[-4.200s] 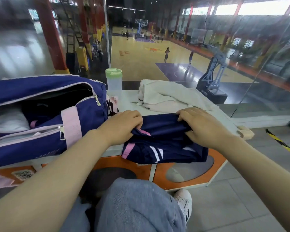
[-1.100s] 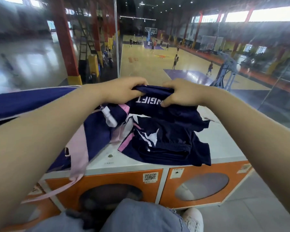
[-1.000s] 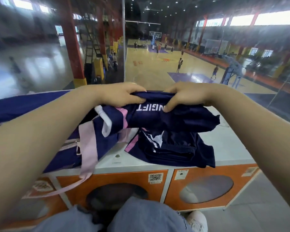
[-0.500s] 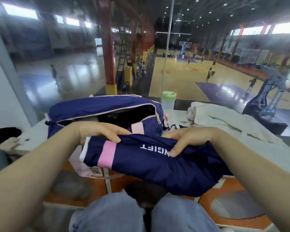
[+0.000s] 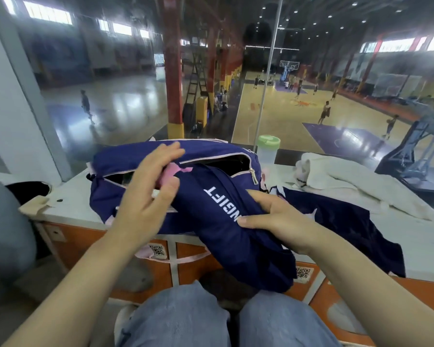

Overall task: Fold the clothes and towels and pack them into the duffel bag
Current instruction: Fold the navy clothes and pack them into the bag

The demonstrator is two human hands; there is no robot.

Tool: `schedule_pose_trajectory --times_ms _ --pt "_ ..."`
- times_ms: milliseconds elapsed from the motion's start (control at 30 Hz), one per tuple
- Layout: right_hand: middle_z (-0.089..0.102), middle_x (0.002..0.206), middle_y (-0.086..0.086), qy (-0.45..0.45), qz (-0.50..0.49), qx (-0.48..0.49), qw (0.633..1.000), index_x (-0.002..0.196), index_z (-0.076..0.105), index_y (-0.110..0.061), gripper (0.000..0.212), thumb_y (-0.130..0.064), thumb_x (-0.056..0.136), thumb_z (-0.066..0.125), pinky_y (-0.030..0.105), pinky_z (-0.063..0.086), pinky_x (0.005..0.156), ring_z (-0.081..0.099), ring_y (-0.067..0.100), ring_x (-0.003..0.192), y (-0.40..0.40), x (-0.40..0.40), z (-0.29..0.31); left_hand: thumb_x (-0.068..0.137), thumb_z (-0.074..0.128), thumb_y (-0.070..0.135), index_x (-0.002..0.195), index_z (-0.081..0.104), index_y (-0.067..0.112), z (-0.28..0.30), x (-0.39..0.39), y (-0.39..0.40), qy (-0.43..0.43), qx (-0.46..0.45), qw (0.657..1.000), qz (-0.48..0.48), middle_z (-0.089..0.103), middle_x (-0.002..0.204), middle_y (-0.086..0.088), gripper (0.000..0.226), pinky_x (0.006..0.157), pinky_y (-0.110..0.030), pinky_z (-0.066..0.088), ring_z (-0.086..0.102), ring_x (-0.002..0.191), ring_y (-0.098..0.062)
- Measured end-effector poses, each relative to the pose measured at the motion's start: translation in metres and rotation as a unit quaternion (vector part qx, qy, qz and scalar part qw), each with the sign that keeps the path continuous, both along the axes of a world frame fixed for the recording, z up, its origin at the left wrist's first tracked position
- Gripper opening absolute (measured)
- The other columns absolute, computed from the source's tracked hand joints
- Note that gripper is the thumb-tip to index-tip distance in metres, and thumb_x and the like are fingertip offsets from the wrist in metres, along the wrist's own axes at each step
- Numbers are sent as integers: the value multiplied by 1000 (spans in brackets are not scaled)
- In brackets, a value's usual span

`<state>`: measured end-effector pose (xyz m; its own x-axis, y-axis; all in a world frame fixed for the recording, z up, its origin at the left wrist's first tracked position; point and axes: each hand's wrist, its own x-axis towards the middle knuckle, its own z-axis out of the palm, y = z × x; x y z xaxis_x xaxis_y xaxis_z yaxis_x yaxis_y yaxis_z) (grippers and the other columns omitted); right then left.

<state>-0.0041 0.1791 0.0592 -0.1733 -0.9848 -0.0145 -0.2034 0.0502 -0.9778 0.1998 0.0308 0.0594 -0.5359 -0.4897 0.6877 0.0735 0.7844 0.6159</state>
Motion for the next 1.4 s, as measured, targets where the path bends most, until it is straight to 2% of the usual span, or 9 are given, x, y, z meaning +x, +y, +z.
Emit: schedule_pose_trajectory --times_ms 167,300,533,667,833,933,1133,1200,1400 --pt "70 117 -3 -22 -48 -50 997 123 60 -22 39 0 91 60 37 52 97 66 16 108 -5 19 -3 79 59 50 132 49 30 -18 -17 3 22 186 979 -75 56 131 18 57 102 -22 44 49 126 -2" --pt "71 114 -6 8 -108 -78 991 121 61 -23 35 -6 90 63 43 51 99 66 13 107 -10 31 -10 59 88 41 128 52 21 -34 -30 6 115 435 882 -141 64 128 -1 81 91 -32 53 60 118 -19" --pt "57 123 -22 -39 -145 -66 986 133 42 -35 60 -21 85 74 14 52 83 61 -11 103 -18 47 -25 95 55 16 122 62 11 -33 -38 20 167 561 806 -91 72 111 -9 28 76 -33 59 71 98 -21" --pt "73 109 -12 -151 -98 -33 983 116 59 -31 34 -12 89 67 18 55 78 69 5 98 -15 52 -31 97 53 22 119 65 14 -39 -35 20 111 579 804 -75 73 108 -8 26 75 -33 57 71 97 -22" --pt "70 117 8 -259 -106 -48 959 121 61 -12 34 -3 89 63 39 53 94 65 29 111 -18 50 -38 96 53 38 102 66 35 -28 -21 5 -48 420 906 0 70 97 25 14 83 -14 47 64 95 5" --pt "68 119 16 -315 -104 -41 942 121 62 -6 34 -5 88 64 48 48 100 63 38 112 -18 43 -37 95 50 42 100 65 33 -14 -12 -38 -121 82 979 144 66 104 19 18 92 -25 44 58 102 -4" --pt "71 112 18 -293 -141 -42 945 116 65 -4 29 -4 87 63 44 53 90 67 38 104 -25 36 -35 86 60 39 122 65 34 -25 -29 -129 -391 -355 805 271 17 161 -10 37 115 -57 10 10 147 -34" --pt "73 107 13 -240 -155 -38 957 113 66 -6 24 -4 88 63 41 55 86 68 35 102 -29 37 -32 90 54 39 139 49 31 -18 -38 -144 -451 -402 742 292 -2 163 -10 50 115 -58 3 -2 149 -32" --pt "75 100 2 -156 -124 -33 979 114 63 -7 24 -2 90 61 24 58 72 72 18 90 -49 45 -19 92 52 21 154 7 33 27 -56 -174 -475 -429 681 355 -16 161 -10 78 113 -60 14 -7 148 -33"
